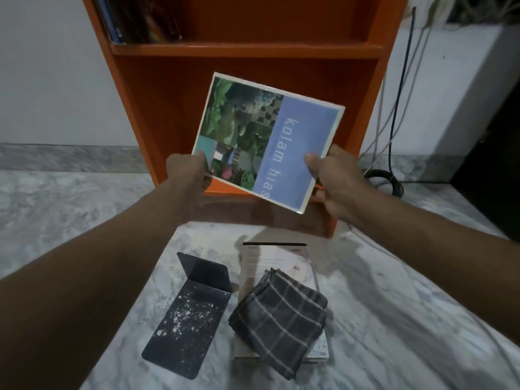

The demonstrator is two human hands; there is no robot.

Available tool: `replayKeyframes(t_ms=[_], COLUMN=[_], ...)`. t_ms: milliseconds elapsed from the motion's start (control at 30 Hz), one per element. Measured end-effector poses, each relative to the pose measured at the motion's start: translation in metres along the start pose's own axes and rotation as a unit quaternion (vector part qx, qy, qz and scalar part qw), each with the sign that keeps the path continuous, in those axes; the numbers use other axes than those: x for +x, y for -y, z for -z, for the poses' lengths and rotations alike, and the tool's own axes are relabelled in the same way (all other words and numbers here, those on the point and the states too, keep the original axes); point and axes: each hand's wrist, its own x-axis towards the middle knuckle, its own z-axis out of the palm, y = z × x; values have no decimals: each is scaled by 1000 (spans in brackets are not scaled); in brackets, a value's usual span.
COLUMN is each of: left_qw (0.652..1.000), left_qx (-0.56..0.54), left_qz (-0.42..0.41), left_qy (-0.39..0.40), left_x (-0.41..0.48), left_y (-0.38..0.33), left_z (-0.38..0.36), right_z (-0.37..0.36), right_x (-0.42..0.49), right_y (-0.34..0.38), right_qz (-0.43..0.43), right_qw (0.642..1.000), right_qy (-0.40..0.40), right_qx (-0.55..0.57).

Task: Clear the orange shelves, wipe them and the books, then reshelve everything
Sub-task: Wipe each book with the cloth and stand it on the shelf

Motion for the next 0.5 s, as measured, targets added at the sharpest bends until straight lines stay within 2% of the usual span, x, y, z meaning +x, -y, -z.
replayKeyframes(t_ms=[67, 133, 200, 300, 400, 467, 500], left_qw=[981, 958, 929, 880, 895, 917, 928], left_qx=[184, 249, 273, 305, 249, 206, 191], left_qz=[-64, -144, -224, -212, -180, -177, -171], left_qy=[1, 10, 110, 296, 322, 291, 271], left_x=[1, -7, -20, -45, -66, -70, -70], left_y=[-2, -7, -13, -16, -20, -25, -28], left_z=[13, 22, 27, 31, 34, 38, 40], right_z=[3, 5, 2, -10, -22, -26, -27], right_x=[-5, -10, -15, -20, -22, -20, -17], right_y=[28, 56, 82, 112, 129, 133, 132], right_qz=[77, 156, 227, 280, 315, 351, 379], right_qw=[994, 964, 909, 837, 803, 801, 796], right_qy=[-2, 18, 65, 140, 159, 123, 81], right_qx=[-83, -212, -345, -449, -480, -469, -465])
